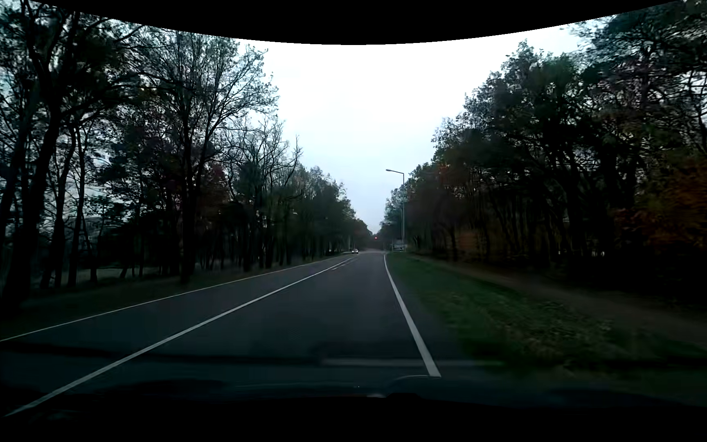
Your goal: Follow the waypoints while adhering to traffic rules and regulations
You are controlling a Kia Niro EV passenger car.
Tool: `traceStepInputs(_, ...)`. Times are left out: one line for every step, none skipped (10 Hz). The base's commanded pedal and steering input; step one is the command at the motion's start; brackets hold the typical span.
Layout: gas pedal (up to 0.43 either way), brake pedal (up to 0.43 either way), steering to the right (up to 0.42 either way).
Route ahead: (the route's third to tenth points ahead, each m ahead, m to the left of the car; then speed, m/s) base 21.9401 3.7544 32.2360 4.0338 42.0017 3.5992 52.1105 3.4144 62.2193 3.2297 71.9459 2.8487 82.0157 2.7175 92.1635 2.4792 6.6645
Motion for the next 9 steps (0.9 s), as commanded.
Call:
traceStepInputs(0.26, 0.0, -0.01)
traceStepInputs(0.26, 0.0, -0.011)
traceStepInputs(0.26, 0.0, -0.01)
traceStepInputs(0.26, 0.0, -0.01)
traceStepInputs(0.26, 0.0, -0.01)
traceStepInputs(0.26, 0.0, -0.01)
traceStepInputs(0.26, 0.0, -0.01)
traceStepInputs(0.268, 0.0, -0.01)
traceStepInputs(0.268, 0.0, -0.01)
